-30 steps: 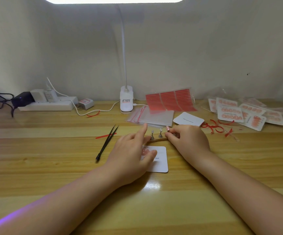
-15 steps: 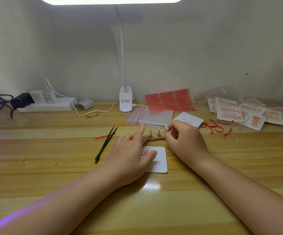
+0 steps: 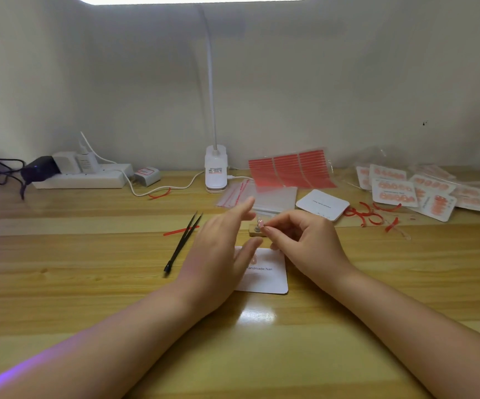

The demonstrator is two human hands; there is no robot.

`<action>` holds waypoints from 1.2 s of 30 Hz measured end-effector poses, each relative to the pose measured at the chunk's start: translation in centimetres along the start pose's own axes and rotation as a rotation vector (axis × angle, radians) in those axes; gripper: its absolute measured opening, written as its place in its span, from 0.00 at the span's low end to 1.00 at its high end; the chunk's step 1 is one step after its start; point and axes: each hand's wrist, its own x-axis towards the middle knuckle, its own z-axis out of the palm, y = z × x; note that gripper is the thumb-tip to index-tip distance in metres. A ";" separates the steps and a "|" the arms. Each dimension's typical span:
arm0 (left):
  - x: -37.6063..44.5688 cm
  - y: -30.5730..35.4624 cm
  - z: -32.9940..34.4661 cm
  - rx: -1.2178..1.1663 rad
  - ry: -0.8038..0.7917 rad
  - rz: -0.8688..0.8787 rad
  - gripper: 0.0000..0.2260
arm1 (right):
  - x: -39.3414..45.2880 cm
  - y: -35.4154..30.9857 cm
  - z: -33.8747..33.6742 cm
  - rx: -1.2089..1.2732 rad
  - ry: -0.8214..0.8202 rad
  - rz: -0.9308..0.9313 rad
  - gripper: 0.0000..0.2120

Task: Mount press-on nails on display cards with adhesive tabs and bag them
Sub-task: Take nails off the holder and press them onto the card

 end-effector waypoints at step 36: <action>0.4 -1.4 0.3 -0.397 0.242 -0.203 0.20 | 0.9 0.7 -1.0 -0.116 0.165 0.089 0.03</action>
